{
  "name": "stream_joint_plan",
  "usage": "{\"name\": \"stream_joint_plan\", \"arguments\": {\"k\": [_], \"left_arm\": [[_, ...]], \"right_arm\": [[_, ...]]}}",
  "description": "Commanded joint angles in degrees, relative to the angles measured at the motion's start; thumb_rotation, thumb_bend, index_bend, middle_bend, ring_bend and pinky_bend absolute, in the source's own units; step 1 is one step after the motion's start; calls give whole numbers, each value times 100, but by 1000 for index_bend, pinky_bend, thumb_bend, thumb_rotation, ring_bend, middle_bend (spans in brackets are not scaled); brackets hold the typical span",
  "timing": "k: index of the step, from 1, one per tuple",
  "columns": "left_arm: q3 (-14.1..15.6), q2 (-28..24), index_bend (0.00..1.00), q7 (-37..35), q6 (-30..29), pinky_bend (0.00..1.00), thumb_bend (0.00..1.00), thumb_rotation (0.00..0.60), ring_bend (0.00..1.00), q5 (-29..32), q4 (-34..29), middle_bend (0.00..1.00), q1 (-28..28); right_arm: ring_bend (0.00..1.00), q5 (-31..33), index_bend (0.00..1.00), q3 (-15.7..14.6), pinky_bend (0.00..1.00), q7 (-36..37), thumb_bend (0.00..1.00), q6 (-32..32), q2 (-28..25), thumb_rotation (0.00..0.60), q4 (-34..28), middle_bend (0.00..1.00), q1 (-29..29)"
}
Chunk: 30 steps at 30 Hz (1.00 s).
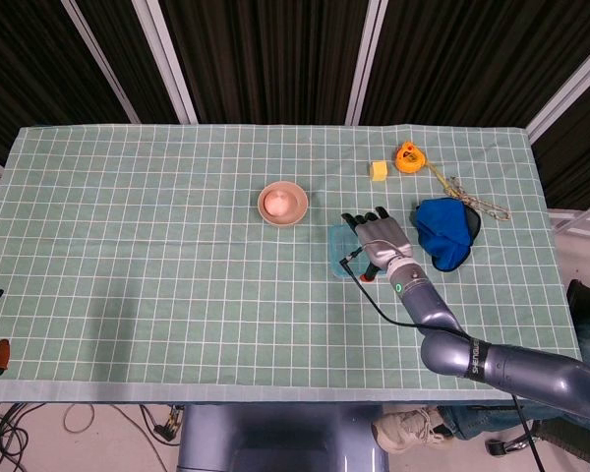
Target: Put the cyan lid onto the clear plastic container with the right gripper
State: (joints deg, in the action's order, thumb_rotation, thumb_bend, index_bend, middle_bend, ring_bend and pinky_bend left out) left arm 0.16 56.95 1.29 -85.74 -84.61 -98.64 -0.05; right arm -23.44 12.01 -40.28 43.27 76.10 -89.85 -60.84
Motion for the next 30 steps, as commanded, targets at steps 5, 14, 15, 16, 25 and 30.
{"name": "stream_joint_plan", "arguments": {"k": [5, 14, 15, 16, 25, 30], "left_arm": [[0, -6, 86, -2, 11, 0, 522, 600, 0, 8, -8, 0, -1], [5, -36, 86, -57, 51, 0, 522, 600, 0, 25, -32, 0, -8], [5, -39, 86, -60, 54, 0, 522, 600, 0, 27, -35, 0, -9], [6, -41, 86, -61, 57, 0, 522, 600, 0, 28, -38, 0, -10], [5, -61, 86, -91, 84, 0, 522, 600, 0, 53, -61, 0, -14], [5, -64, 86, -93, 89, 0, 522, 600, 0, 56, -62, 0, -15]], "right_arm": [[146, 286, 9, -206, 0, 17, 192, 143, 145, 600, 177, 500, -181], [146, 1137, 9, -443, 0, -367, 192, 533, 311, 600, 271, 500, -534], [146, 1186, 9, -454, 0, -392, 192, 576, 330, 600, 278, 500, -557], [146, 1211, 9, -462, 0, -410, 191, 607, 344, 600, 281, 500, -572], [146, 1101, 9, -591, 0, -554, 192, 913, 509, 600, 312, 500, -623], [146, 1115, 9, -568, 0, -489, 192, 845, 538, 600, 324, 500, -596]]}}
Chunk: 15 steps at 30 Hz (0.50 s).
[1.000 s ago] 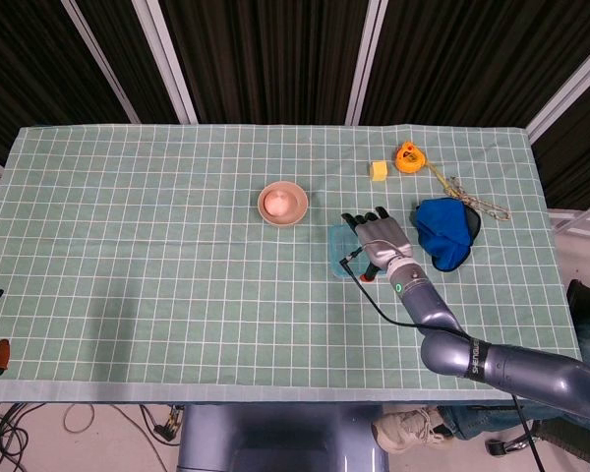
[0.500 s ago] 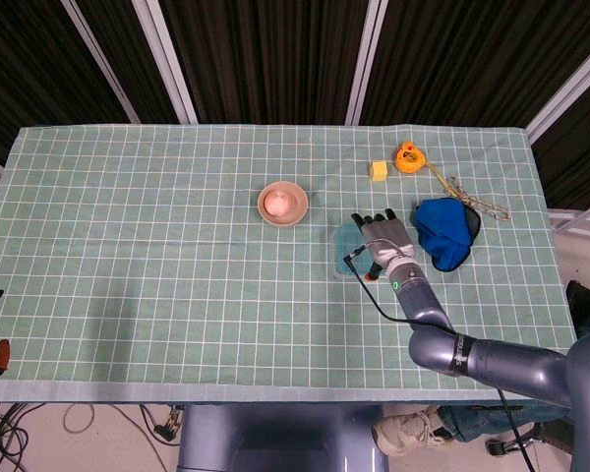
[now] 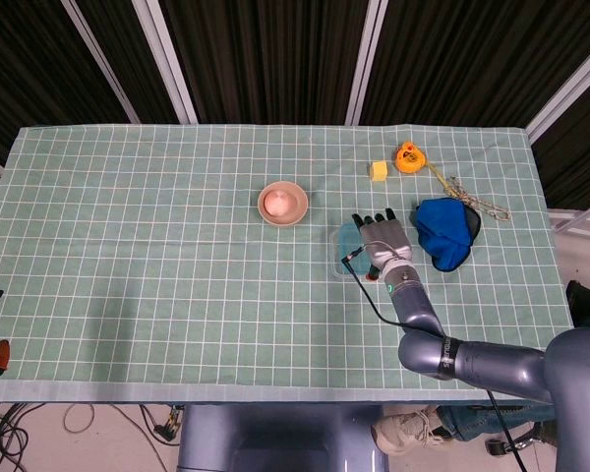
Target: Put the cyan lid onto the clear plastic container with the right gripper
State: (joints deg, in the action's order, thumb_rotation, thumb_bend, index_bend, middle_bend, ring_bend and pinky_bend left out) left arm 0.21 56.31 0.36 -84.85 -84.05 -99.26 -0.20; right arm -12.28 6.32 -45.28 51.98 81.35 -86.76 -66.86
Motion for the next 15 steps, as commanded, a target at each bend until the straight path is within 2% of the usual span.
{"name": "stream_joint_plan", "arguments": {"k": [1, 15], "left_arm": [[0, -1, 86, 1, -2, 0, 522, 600, 0, 0, -2, 0, 1], [-1, -9, 86, -10, 23, 0, 522, 600, 0, 21, -8, 0, -5]], "right_arm": [[146, -8, 9, 6, 0, 23, 192, -41, 20, 600, 24, 500, 8], [146, -39, 9, 53, 0, 82, 192, -62, 117, 600, 70, 500, -10]]}}
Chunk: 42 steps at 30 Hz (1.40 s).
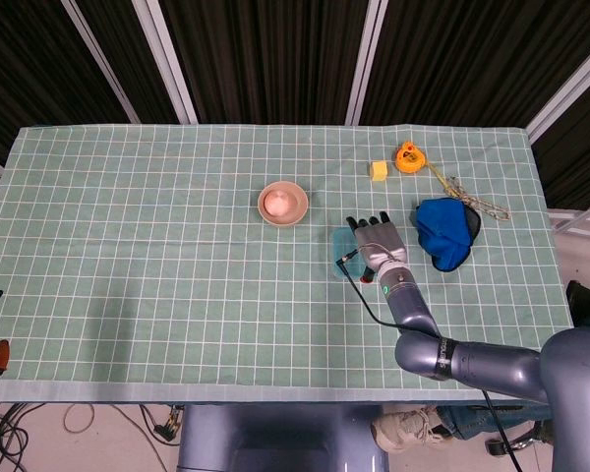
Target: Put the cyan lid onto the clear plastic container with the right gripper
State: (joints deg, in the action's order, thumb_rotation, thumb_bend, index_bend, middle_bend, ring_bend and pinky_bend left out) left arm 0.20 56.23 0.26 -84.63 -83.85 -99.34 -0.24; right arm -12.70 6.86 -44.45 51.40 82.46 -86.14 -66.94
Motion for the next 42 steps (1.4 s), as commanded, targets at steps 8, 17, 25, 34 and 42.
{"name": "stream_joint_plan", "arguments": {"k": [8, 17, 25, 34, 42], "left_arm": [[-2, -2, 86, 6, 7, 0, 522, 600, 0, 7, -5, 0, -3], [-3, -3, 86, 15, 14, 0, 522, 600, 0, 20, -10, 0, -5], [-3, -9, 86, 9, 21, 0, 522, 600, 0, 25, -16, 0, -6], [-5, -11, 86, 17, 32, 0, 522, 600, 0, 42, -25, 0, -8], [-6, -14, 86, 21, 42, 0, 522, 600, 0, 58, -32, 0, -9]], "right_arm": [[146, 4, 9, -1, 0, -6, 191, -20, 45, 600, 54, 500, -16], [146, 20, 9, -9, 0, -29, 192, -24, 74, 600, 72, 500, -33], [146, 42, 9, -5, 0, -35, 192, -44, 98, 600, 121, 500, -44], [146, 70, 9, 4, 0, -42, 192, -85, 117, 600, 169, 500, -64], [146, 91, 9, -4, 0, -51, 192, -98, 143, 600, 204, 500, -76]]}}
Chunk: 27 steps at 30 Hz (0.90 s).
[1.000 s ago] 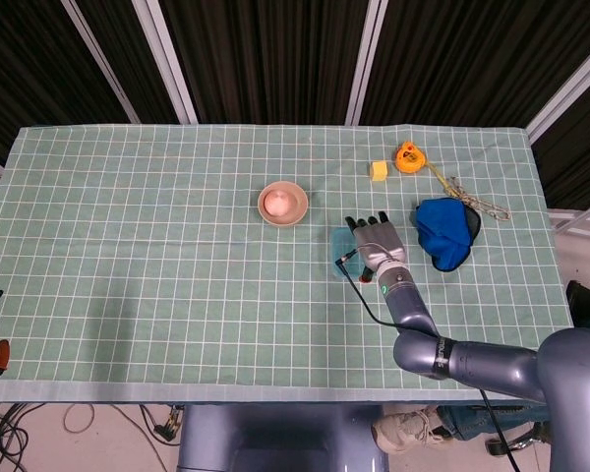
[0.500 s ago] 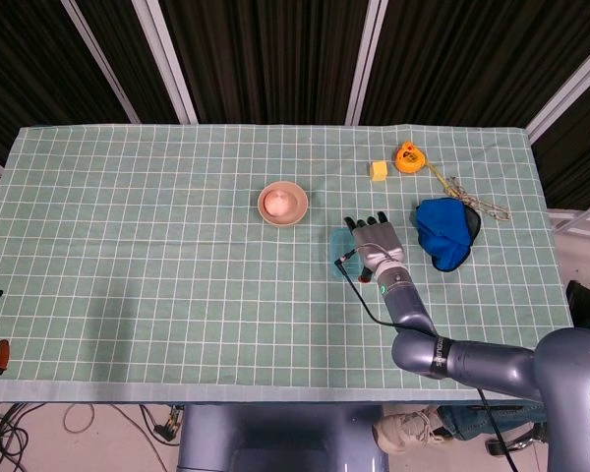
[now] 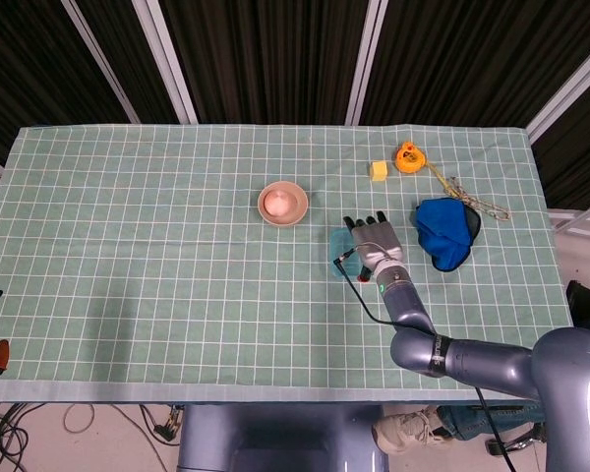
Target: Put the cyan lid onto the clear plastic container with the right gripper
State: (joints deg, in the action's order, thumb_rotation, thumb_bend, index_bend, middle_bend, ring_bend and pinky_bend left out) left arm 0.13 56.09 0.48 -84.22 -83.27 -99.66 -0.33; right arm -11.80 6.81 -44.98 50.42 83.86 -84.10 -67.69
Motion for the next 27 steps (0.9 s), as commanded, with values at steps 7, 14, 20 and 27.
{"name": "stream_joint_plan", "arguments": {"k": [7, 14, 20, 27], "left_arm": [[0, -3, 86, -2, 3, 0, 522, 600, 0, 4, -5, 0, -1], [0, -2, 86, 1, 4, 0, 522, 600, 0, 7, -4, 0, 0], [-2, -4, 86, 3, 5, 0, 522, 600, 0, 15, -12, 0, 1], [-2, -4, 85, 5, 12, 0, 521, 600, 0, 22, -8, 0, -1]], "right_arm": [[146, -11, 9, 13, 0, 12, 191, 42, 12, 600, -14, 500, 1], [132, -6, 9, 19, 0, 11, 192, 52, 12, 600, -7, 500, 3], [125, 7, 9, 20, 0, 7, 192, 40, 22, 600, 10, 500, 5], [116, 15, 8, 28, 0, 4, 192, 49, 30, 600, 9, 495, 4]]}}
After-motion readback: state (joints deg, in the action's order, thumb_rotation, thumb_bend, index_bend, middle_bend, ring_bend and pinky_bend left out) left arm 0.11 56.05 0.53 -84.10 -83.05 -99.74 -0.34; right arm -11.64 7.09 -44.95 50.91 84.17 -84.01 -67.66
